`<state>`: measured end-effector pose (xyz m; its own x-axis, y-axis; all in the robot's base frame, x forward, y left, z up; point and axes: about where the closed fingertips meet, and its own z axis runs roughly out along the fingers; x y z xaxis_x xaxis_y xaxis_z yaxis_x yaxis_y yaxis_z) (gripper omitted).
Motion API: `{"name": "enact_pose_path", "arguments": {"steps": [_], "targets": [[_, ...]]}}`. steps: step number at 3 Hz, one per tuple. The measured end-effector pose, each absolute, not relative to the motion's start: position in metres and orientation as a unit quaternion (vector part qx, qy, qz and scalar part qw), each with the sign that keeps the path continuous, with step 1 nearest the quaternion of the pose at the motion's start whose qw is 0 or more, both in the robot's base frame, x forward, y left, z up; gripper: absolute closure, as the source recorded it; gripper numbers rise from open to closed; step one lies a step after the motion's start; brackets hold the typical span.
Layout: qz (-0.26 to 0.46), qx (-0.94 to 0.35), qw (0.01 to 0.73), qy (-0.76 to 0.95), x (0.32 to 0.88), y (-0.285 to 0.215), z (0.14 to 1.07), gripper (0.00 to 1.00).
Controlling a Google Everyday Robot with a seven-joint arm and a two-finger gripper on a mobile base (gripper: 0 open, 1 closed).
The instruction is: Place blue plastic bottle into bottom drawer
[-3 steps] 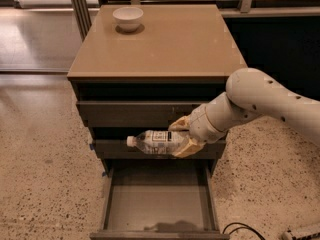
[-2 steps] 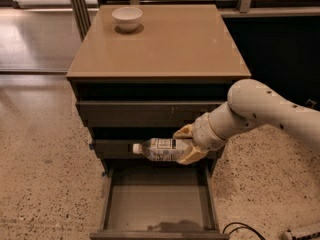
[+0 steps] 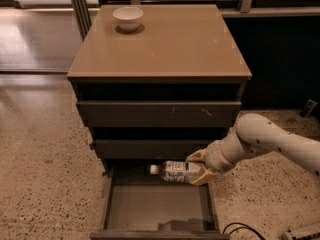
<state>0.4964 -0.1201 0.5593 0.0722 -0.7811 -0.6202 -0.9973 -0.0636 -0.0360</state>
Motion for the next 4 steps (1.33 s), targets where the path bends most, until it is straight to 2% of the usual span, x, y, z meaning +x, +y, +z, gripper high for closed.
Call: {"name": "enact_pose_path", "arguments": {"steps": [2,4], "targets": [[0.225,-0.698,0.238,0.637,0.494,-0.117,0.556,1.0],[0.218,-0.687,0.248,0.647,0.467,-0.123,0.468,1.0]]}}
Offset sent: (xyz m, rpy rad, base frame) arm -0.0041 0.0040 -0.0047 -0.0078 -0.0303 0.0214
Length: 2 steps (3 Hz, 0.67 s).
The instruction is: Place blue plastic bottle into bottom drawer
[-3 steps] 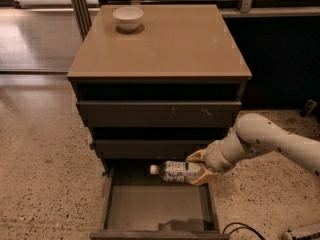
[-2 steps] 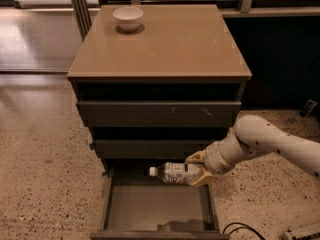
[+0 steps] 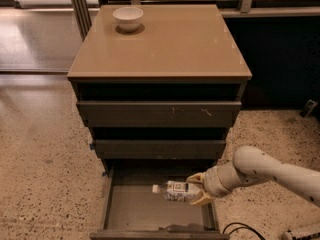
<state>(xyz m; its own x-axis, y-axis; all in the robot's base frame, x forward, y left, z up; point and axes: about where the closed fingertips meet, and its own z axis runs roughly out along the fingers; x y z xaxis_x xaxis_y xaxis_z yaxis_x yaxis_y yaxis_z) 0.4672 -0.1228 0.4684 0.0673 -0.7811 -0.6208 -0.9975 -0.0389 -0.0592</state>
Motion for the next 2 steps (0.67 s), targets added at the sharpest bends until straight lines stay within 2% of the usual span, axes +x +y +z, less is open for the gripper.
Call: {"name": "enact_pose_path", "arguments": {"steps": [2], "targets": [[0.253,-0.679,0.251,0.641,0.439,-0.116,0.37,1.0]]}}
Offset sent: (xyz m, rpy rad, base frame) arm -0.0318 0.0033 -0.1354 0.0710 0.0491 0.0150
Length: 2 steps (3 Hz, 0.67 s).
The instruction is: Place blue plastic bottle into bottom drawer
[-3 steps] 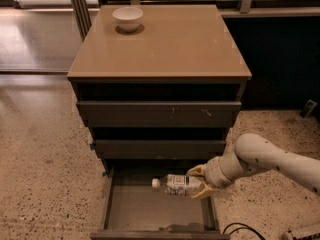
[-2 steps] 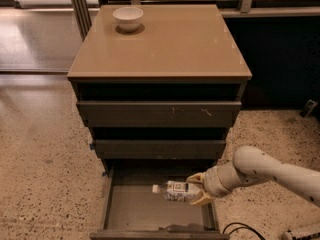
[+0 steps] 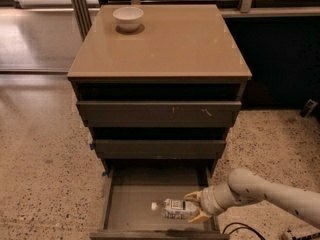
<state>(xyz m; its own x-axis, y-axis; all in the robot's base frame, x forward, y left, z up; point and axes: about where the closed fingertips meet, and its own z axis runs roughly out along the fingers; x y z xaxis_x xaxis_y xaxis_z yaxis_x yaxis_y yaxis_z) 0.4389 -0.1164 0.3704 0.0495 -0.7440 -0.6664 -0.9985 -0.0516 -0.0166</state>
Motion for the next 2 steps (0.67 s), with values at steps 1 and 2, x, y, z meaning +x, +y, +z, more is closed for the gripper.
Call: {"name": "enact_pose_path", "arguments": {"steps": [1,2], "targets": [[0.257,-0.682,0.256,0.635,0.44,-0.109,0.364,1.0],[0.255,-0.695,0.281,0.61,0.456,-0.087,0.352,1.0]]}}
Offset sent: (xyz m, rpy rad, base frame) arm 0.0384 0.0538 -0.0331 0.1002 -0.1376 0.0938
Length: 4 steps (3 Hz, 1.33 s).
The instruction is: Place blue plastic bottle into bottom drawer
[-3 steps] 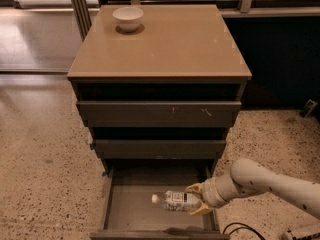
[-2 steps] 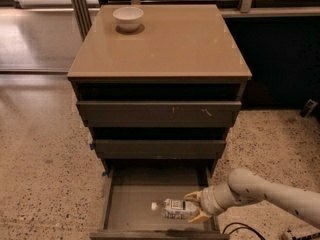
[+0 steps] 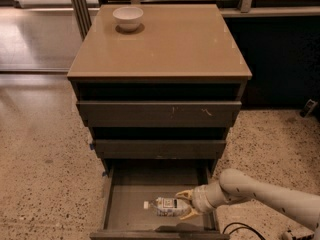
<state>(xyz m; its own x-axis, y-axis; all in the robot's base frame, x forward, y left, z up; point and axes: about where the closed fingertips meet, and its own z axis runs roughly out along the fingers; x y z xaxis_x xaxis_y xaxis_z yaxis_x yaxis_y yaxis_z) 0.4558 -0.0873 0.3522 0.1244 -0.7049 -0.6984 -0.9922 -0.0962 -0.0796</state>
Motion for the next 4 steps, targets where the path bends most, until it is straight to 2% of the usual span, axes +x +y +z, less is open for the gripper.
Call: {"name": "enact_pose_path", "arguments": {"steps": [2,3,4], "targets": [[0.235,-0.724,0.302,0.574,0.495,-0.051,0.303,1.0],[0.203,-0.729,0.317,0.572,0.52,-0.053,0.249,1.0],[0.201,-0.732,0.316,0.569,0.518,-0.05,0.247,1.0]]}}
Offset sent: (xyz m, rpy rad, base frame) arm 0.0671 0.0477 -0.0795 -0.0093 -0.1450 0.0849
